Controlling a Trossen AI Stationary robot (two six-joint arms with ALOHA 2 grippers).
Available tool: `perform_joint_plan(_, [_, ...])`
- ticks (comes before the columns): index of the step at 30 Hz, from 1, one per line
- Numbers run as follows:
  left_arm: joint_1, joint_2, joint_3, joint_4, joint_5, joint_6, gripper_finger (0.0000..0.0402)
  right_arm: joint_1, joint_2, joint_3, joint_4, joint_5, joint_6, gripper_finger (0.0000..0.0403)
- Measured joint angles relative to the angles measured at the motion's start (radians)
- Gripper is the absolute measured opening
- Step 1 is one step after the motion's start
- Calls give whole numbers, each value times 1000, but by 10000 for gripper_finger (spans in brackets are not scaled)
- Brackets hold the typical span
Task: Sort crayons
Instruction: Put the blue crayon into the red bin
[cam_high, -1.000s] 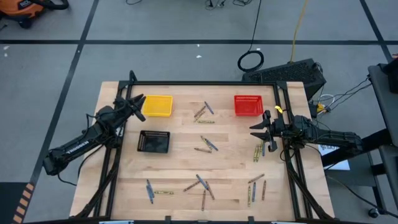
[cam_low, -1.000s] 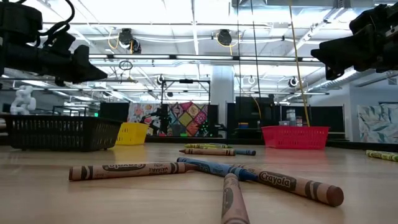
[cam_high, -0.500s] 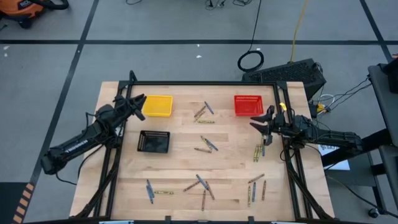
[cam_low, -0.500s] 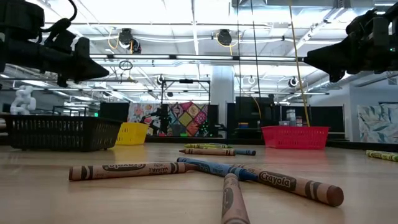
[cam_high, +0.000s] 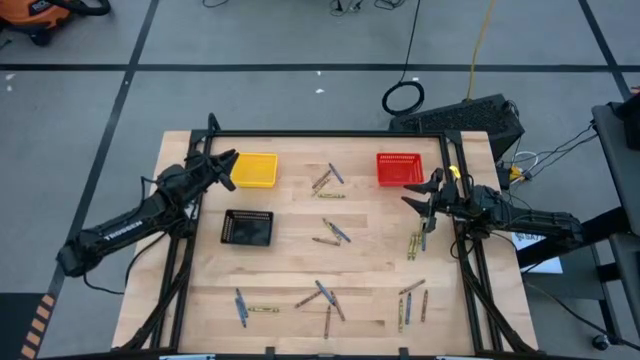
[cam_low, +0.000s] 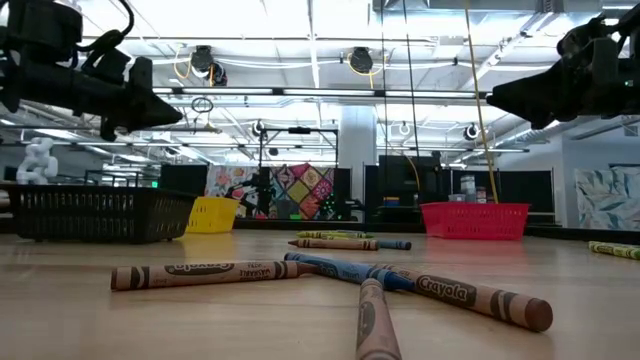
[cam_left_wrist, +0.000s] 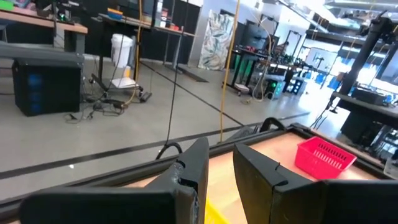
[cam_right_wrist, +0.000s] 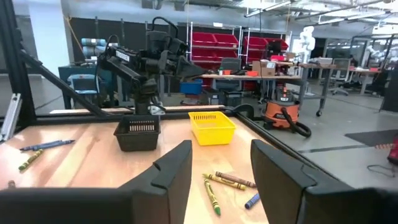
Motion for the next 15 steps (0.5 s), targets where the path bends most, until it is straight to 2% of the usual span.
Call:
perform_joint_plan(7, [0,34,3,58,81,-52,80,0,0,0,5,0,48,149])
perform_joint_plan(11, [0,84,51,-8,128,-48,80,-1,1,0,32,57,51,149])
perform_joint_plan(15, [0,168,141,-113,135,29,80,-1,13,4,92,117,36,149])
